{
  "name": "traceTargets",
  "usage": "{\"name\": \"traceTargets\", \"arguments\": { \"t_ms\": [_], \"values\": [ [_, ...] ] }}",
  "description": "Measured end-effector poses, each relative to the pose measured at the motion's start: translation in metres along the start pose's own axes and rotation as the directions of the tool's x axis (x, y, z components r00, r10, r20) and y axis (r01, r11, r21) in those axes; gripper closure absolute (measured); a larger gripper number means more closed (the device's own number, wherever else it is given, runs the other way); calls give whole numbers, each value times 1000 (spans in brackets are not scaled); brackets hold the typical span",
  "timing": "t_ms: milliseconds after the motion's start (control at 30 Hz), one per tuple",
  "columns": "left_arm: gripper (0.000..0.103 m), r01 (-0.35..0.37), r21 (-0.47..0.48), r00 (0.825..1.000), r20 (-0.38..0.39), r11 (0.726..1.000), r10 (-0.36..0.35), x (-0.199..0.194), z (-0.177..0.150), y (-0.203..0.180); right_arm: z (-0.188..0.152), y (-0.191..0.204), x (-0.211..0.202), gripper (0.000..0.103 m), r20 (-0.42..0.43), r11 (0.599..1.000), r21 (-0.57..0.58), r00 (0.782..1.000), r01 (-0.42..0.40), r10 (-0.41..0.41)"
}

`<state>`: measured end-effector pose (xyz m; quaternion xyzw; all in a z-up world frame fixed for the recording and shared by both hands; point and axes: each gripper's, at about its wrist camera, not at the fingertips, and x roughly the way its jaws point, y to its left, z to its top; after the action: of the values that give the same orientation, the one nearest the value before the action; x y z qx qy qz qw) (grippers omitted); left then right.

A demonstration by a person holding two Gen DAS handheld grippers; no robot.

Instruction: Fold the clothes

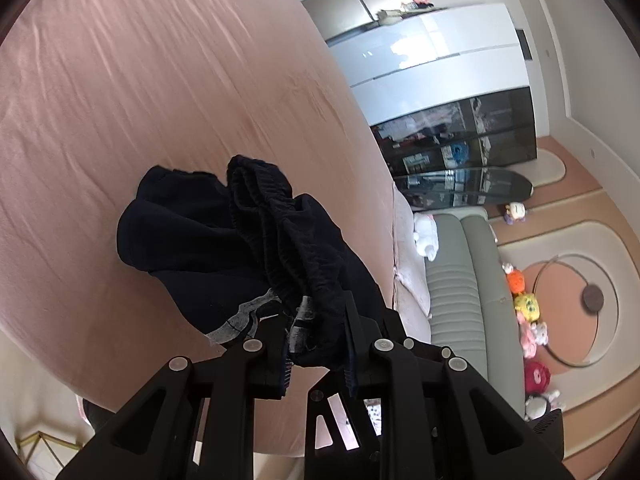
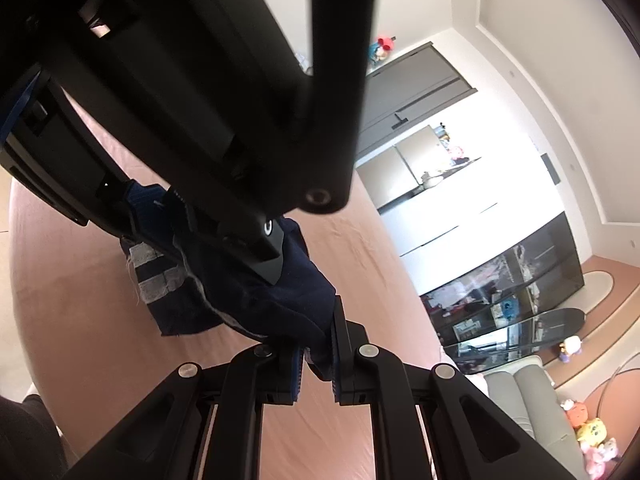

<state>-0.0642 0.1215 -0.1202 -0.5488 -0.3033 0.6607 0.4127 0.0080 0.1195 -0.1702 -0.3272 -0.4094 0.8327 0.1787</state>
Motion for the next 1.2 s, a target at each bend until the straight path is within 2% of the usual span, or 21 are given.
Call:
{"name": "traceTargets", "arguments": {
  "t_ms": [100,333,467,833,1033,1200],
  "values": [
    [85,-23,44,999,-29,999,25,3,0,-12,-7,-6,3,95,-17,1000,26,1000,-5,5],
    [85,-67,133,992,-97,989,81,24,-2,-36,-19,8,-30,95,-72,997,83,997,-5,11],
    [85,-88,184,985,-133,979,113,37,-4,-49,-31,8,-32,95,-115,994,112,993,-16,29],
    [85,-98,240,956,-246,966,158,77,-19,-52,-82,-16,2,95,-191,981,190,978,-49,85],
    [85,-119,317,934,-287,941,215,95,-27,-63,-113,-25,14,95,-215,976,209,971,-58,104],
    [84,-113,325,933,-290,939,213,96,-31,-63,-133,-34,16,95,-228,960,271,965,-67,132]
  ]
}}
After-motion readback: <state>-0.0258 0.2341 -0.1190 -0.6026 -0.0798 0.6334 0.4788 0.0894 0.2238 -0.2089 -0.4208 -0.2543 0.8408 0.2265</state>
